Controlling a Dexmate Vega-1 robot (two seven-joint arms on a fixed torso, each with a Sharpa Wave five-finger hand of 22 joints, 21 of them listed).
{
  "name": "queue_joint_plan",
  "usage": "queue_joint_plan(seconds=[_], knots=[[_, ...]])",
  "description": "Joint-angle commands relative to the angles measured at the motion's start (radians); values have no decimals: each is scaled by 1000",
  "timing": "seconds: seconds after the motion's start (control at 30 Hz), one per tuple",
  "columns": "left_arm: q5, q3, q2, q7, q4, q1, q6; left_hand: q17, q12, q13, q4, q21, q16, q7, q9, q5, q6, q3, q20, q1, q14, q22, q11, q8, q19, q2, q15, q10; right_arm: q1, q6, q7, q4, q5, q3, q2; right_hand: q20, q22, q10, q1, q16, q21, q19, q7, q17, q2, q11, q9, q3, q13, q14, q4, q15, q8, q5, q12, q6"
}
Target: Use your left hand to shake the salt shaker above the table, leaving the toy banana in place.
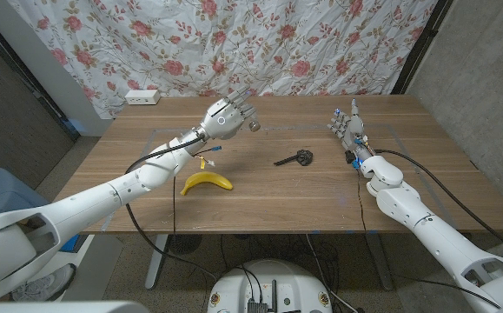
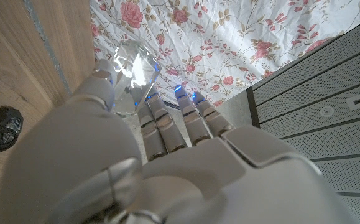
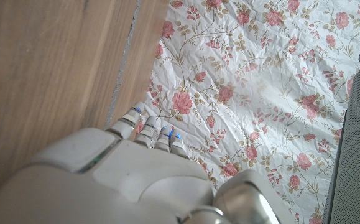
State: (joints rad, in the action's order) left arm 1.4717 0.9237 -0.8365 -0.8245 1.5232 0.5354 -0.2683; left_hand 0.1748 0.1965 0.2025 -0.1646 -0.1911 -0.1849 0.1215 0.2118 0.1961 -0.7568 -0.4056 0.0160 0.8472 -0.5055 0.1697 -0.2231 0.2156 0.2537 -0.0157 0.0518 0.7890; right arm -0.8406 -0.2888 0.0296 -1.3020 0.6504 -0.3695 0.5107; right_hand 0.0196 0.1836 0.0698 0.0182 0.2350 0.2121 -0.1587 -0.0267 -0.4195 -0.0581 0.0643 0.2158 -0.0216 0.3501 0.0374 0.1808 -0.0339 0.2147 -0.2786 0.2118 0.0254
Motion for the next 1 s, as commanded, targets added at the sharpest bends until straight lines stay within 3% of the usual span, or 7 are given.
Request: queue_joint_plan(seconds=[0.03,0.57,1.0], knots=[[-69,-30,12,51,41,48,-5,1,5,3,1,0,-2,1,3,2,0,2,-6,-9,4,2,-1,6,4,-5,138,1,0,-1,0,1,0,0,0,0,5,7,1,4,6,-9,-10,-6,-102,-1,4,-1,3,7,6,-33,3,-6,3,1],[-197,-89,40,114,83,106,-19,1,5,3,2,0,-2,-2,1,2,2,6,-10,-13,4,2,-1,4,4,-6,139,-2,0,0,0,0,0,0,0,1,5,7,1,4,6,-9,-9,-6,-102,0,4,-1,3,7,6,-34,3,-6,3,2],[-361,-142,92,161,108,169,-47,1,5,3,1,0,-2,-6,0,2,2,8,-8,-16,4,2,-1,4,3,-7,137,-3,0,0,0,0,0,0,0,1,5,6,1,4,6,-8,-10,-6,-102,1,4,-1,3,6,6,-34,3,-6,4,2]])
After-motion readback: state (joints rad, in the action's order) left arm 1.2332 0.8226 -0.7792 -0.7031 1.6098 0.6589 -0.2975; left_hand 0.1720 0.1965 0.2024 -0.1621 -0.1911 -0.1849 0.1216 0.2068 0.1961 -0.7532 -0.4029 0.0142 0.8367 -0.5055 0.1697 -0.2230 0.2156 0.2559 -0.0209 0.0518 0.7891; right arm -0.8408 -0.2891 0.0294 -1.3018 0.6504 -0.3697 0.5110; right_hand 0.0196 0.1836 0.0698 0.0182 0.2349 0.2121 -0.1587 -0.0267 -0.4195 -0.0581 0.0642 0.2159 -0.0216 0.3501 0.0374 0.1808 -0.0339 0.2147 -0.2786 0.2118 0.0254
